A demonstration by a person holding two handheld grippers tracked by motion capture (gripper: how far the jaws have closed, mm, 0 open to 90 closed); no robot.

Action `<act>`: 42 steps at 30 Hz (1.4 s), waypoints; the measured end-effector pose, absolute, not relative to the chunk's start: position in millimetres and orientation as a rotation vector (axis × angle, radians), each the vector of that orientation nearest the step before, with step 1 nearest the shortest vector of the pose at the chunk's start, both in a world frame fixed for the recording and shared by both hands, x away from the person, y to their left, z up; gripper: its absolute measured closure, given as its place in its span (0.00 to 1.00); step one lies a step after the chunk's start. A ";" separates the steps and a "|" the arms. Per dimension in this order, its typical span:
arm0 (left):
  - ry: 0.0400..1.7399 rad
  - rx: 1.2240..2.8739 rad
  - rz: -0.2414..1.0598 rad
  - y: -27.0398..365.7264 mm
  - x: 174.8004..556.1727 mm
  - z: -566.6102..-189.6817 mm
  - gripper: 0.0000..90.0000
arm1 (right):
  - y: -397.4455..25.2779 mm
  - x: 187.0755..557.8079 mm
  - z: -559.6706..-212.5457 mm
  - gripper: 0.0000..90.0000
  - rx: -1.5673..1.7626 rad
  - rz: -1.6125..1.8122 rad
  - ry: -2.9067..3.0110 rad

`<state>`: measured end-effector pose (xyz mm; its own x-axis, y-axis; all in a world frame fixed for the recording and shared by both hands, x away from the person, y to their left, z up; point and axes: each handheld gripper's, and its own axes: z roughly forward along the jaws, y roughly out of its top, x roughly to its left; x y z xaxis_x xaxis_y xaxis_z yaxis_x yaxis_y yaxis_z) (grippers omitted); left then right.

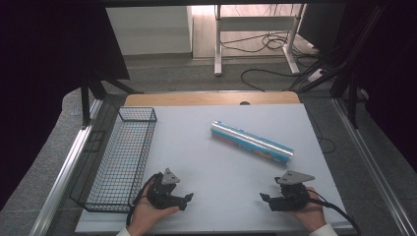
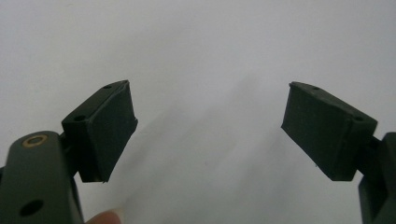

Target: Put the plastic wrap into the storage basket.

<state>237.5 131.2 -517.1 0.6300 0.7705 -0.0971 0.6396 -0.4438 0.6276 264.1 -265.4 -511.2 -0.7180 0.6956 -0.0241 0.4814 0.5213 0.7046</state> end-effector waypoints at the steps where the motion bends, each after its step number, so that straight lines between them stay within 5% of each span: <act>1: 1.098 2.215 0.266 131.5 237.2 -517.3 0.19 | -265.3 264.2 -511.1 0.23 0.982 1.001 2.464; 30: 1.112 2.201 0.274 141.3 225.8 -518.6 0.19 | -239.3 274.8 -500.6 0.25 0.852 0.954 2.548; 42: 1.099 2.205 0.269 140.7 227.5 -517.2 0.19 | -223.8 295.2 -466.0 0.25 0.769 0.937 2.520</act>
<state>227.5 140.7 -517.3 0.6276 0.7721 -0.1004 0.6385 -0.4366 0.6338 295.2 -223.8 -466.0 -0.7945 0.5941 -0.1258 0.3676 0.6354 0.6791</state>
